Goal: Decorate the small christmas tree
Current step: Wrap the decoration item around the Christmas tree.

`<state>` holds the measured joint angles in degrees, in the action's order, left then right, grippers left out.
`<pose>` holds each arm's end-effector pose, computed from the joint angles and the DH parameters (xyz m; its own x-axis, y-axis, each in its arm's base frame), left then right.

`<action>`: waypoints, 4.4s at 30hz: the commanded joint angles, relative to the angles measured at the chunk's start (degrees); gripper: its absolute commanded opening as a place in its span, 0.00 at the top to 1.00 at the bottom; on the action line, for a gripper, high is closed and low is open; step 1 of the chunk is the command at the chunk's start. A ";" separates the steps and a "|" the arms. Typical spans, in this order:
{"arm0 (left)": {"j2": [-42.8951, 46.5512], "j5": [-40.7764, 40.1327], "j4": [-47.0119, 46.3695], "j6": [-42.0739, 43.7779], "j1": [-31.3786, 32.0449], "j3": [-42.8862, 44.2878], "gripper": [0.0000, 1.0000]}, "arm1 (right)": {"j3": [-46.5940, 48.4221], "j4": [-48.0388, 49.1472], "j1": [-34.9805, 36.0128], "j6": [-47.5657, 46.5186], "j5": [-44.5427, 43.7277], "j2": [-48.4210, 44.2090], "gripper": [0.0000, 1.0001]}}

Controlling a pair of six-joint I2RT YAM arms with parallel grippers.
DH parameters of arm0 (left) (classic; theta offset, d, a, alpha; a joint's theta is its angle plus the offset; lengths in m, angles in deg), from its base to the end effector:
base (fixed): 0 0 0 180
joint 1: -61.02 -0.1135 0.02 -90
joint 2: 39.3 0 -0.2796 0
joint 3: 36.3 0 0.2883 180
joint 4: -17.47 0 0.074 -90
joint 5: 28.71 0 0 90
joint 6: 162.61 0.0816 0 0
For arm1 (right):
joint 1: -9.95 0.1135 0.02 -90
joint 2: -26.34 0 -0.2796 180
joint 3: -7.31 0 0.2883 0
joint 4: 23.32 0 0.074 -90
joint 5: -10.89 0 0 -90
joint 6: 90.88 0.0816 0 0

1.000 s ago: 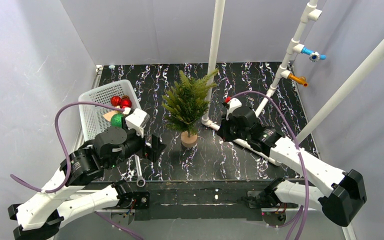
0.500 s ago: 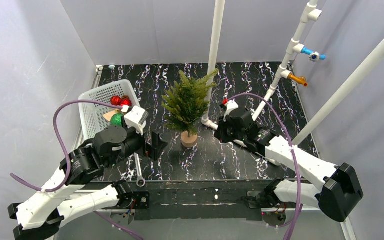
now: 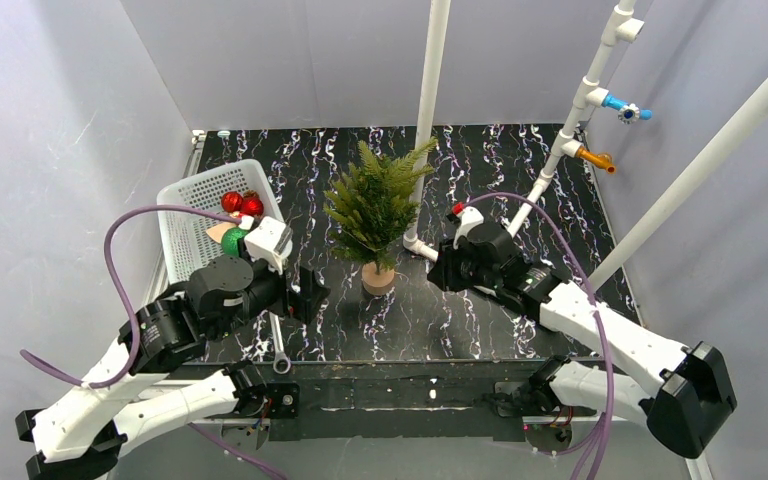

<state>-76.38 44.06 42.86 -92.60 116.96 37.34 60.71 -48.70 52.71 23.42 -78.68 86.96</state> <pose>0.1195 -0.1336 0.4832 -0.1129 -0.4160 -0.9023 0.6277 0.6741 -0.3893 0.2198 0.2041 0.2371 -0.6418 -0.0330 -0.7661 -0.4602 0.8158 0.3504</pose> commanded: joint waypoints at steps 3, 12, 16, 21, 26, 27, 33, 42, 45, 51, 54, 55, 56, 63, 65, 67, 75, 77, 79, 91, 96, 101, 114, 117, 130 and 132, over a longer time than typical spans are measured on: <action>1.83 -4.86 2.90 1.53 -0.22 0.91 0.02 | -0.19 -1.92 -0.14 1.36 1.38 -6.31 0.56; 3.73 -10.36 6.97 4.93 -0.22 1.48 0.02 | -0.69 -12.37 -0.05 -0.87 9.50 -16.03 0.35; 4.58 -15.83 7.94 3.43 -0.22 1.15 0.02 | -3.37 -12.14 -0.25 5.36 -5.53 -21.08 0.34; 3.99 -23.15 12.32 0.28 -0.22 1.35 0.02 | -3.06 -4.23 -0.84 12.90 -10.58 -13.89 0.41; 4.46 -23.84 14.30 -0.66 -0.22 2.32 0.02 | -0.10 6.63 -0.84 14.82 -4.95 -0.21 0.47; 6.50 -24.83 15.57 -0.84 -0.22 2.78 0.02 | 1.18 12.66 -0.87 16.94 -2.67 8.19 0.47; 9.00 -26.64 18.10 -0.94 -0.22 3.06 0.02 | 2.89 23.65 -0.84 22.08 2.72 20.80 0.47; 10.85 -28.56 21.11 -0.67 -0.22 3.73 0.02 | 4.98 32.01 1.00 25.05 7.85 32.77 0.51; 10.55 -28.47 21.06 -0.84 -0.22 3.57 0.02 | 3.45 34.78 1.84 26.37 8.24 33.71 0.63; 10.28 -28.29 21.12 -0.84 -0.22 3.45 0.02 | 1.57 36.96 3.81 27.80 8.27 34.61 0.71; 10.50 -28.29 21.24 -0.92 -0.26 3.36 0.02 | 1.10 36.98 4.96 28.88 7.48 34.07 0.70; 10.60 -28.29 21.24 -1.01 -0.23 3.30 0.02 | 1.00 36.92 5.36 29.41 7.20 33.86 0.70; 10.71 -28.29 21.24 -1.09 -0.22 3.17 0.02 | 0.86 36.99 5.79 30.03 6.88 33.60 0.70; 11.41 -28.29 21.74 -1.37 -0.23 2.91 0.02 | 0.10 37.22 9.46 37.27 2.35 32.35 0.69; 11.56 -28.22 21.81 -1.37 -0.22 2.89 0.02 | 0.38 37.68 10.45 38.84 1.73 32.76 0.69; 11.71 -28.08 21.97 -1.46 -0.22 2.99 0.02 | 0.72 38.30 11.35 39.73 1.48 32.93 0.69; 12.77 -26.22 23.49 -0.77 -0.22 2.72 0.02 | -2.31 34.71 12.59 38.63 -2.00 25.63 0.57; 13.64 -21.21 23.96 1.48 -0.22 2.40 0.02 | -3.67 30.33 13.05 36.68 -4.40 21.16 0.51; 14.17 -15.64 25.75 3.01 -0.23 2.56 0.02 | -5.18 25.35 13.89 34.79 -7.77 16.05 0.45; 16.99 7.38 23.33 0.44 -0.22 -9.22 0.02 | -15.93 -4.63 15.15 34.20 -23.91 -20.74 0.37; 21.96 7.33 14.17 0.82 -0.27 -21.12 0.02 | -19.14 -12.22 15.16 36.56 -26.82 -33.26 0.37; 18.81 5.74 10.78 -1.18 -0.22 -23.62 0.02 | -20.07 -15.57 15.22 38.02 -27.48 -37.94 0.37; 12.54 8.53 -4.56 -4.62 -0.22 -29.83 0.09 | -19.17 -6.69 15.16 35.31 -21.94 -30.56 0.38; 11.64 8.32 -8.00 -5.36 -0.21 -31.59 0.16 | -18.53 -4.38 15.16 33.67 -20.57 -29.56 0.40; 8.65 11.74 -14.22 -8.83 -0.13 -31.83 1.00 | -14.33 18.43 29.27 4.08 -19.21 -15.65 0.47; 8.85 12.31 -13.74 -9.71 -0.13 -30.48 1.00 | -13.26 20.64 31.79 0.02 -20.42 -12.65 0.47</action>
<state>-68.10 55.20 28.24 -100.40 116.96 3.94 43.16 -38.05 80.43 35.57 -96.32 70.52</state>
